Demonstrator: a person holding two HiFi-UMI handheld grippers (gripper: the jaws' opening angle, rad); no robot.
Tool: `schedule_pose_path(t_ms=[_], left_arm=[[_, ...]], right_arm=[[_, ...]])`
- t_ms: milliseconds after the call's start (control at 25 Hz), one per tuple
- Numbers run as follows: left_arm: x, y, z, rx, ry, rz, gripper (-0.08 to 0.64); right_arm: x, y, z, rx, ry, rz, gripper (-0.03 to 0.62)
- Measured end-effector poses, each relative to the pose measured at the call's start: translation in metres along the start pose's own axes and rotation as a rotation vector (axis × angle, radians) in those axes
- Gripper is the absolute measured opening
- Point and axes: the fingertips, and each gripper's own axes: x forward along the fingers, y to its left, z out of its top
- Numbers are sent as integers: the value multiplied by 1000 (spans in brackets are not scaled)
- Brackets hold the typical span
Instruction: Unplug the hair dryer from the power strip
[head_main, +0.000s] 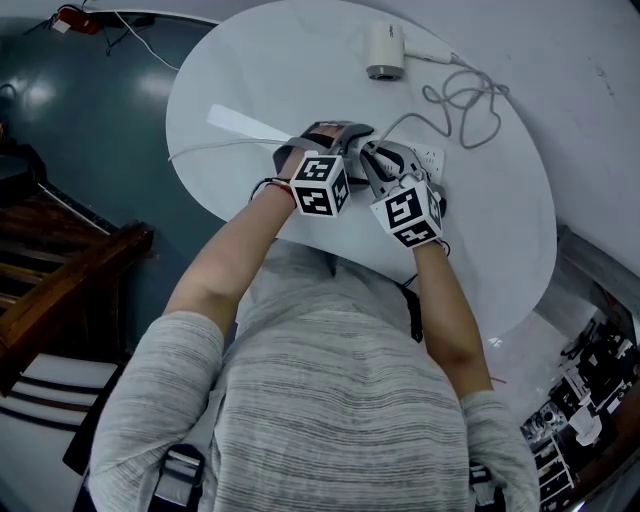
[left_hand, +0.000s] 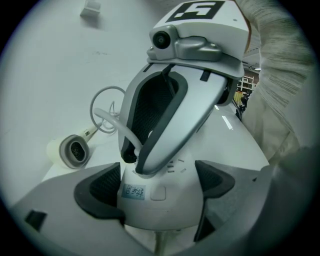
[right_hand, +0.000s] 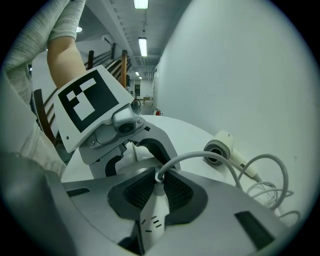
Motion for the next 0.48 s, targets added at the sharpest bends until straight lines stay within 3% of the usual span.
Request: schedule_pose_path(t_ms=[480], left_arm=[[1,-1,0,-6,12,-5,460]], right_arm=[[-2,0,1,35,54,-16,60]])
